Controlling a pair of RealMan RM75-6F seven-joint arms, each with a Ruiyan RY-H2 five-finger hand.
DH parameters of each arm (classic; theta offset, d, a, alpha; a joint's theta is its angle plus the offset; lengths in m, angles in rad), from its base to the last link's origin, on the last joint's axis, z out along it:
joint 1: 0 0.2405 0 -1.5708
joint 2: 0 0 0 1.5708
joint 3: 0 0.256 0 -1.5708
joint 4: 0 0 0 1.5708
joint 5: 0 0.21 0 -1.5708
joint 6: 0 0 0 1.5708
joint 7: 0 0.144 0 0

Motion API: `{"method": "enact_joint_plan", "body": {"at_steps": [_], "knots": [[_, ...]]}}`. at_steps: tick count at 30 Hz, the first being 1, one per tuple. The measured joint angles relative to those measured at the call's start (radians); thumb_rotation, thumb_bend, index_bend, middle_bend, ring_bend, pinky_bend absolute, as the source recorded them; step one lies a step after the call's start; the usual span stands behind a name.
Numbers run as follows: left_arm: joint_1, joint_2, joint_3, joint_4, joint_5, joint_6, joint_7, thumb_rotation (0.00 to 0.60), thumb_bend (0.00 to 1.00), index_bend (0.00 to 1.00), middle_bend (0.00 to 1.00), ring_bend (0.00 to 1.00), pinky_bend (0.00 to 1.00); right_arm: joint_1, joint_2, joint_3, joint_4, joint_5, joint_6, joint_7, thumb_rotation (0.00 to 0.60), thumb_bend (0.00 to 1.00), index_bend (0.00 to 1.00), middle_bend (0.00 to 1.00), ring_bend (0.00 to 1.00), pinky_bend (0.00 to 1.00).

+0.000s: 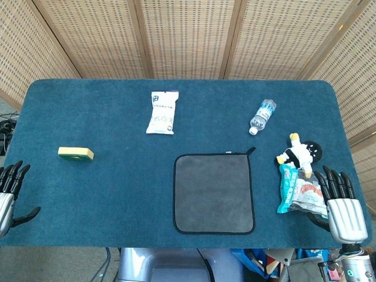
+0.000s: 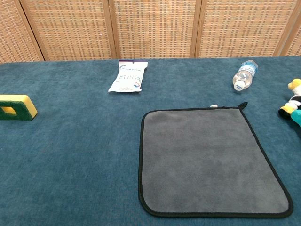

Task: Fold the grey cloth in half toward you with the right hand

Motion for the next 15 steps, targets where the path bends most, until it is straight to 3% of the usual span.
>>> {"method": "enact_joint_plan", "body": {"at_steps": [10,15], "knots": [[-0.003,0.006,-0.011,-0.001,-0.016,-0.007,-0.018,0.600,0.20,0.00,0.00,0.00,0.00,0.038,-0.012,0.007,0.006,-0.002,-0.055,0.007,0.600,0.00,0.01,0.00,0.00,0.00],[-0.008,0.009,-0.024,-0.002,-0.035,-0.014,-0.026,0.600,0.19,0.00,0.00,0.00,0.00,0.129,0.001,0.045,-0.020,-0.002,-0.163,0.023,0.600,0.05,0.09,0.00,0.00,0.00]]}}
